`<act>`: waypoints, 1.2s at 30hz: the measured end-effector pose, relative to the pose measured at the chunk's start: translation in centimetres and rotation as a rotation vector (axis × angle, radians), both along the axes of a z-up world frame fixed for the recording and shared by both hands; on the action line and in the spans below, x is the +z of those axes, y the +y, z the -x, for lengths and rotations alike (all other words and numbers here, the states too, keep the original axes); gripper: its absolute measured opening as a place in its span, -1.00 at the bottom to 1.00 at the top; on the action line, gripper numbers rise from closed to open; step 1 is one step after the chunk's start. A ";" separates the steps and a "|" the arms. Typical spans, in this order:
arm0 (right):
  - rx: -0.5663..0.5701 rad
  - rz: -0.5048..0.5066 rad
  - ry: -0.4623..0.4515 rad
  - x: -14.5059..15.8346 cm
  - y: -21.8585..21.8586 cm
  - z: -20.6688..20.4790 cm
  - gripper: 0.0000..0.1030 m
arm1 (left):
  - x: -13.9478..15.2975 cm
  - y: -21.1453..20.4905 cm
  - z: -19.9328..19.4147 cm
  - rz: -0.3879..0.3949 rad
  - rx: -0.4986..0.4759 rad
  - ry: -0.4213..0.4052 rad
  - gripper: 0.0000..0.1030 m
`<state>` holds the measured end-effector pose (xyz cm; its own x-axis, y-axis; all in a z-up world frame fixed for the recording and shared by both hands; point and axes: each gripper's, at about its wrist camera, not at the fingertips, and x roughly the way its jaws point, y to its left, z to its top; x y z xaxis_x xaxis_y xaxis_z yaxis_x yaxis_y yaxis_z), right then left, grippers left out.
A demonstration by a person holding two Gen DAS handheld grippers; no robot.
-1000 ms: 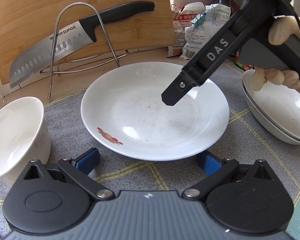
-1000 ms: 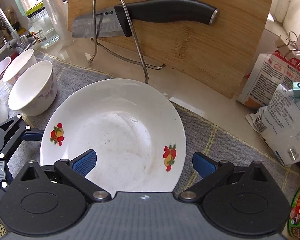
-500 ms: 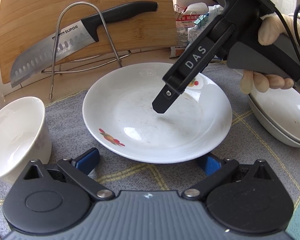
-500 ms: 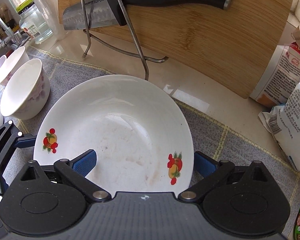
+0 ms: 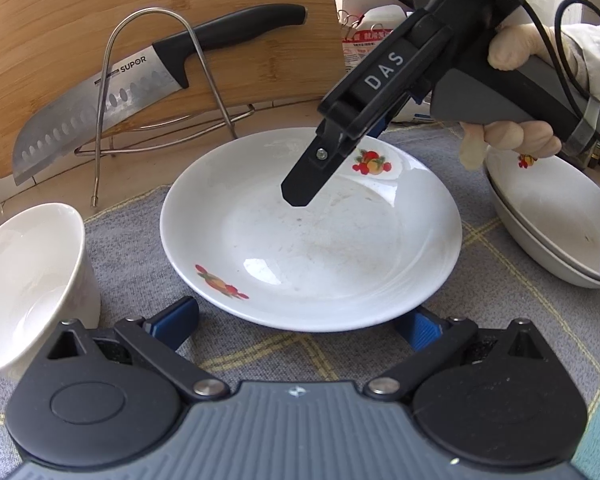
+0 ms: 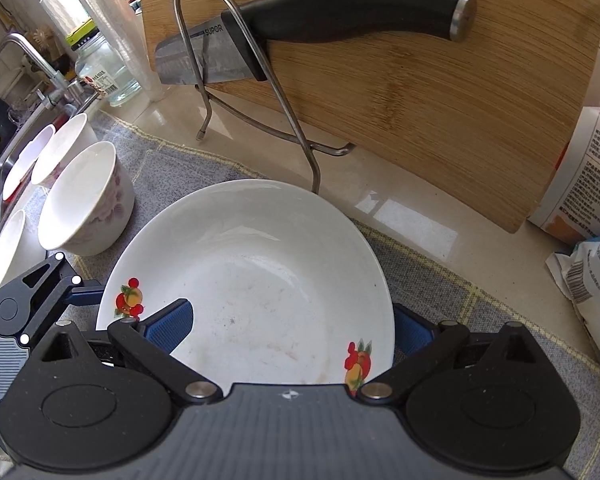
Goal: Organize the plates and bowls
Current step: 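Close the right tool on the plate's rim and lift it, then carry the held plate with the right tool toward the plate stack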
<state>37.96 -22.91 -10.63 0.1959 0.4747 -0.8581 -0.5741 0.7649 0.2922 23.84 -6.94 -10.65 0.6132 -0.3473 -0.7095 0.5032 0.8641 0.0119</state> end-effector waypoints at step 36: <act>0.023 -0.108 0.122 0.1 -0.6 -2.2 1.00 | -0.2 -0.6 0.1 0.016 -0.052 -0.031 0.96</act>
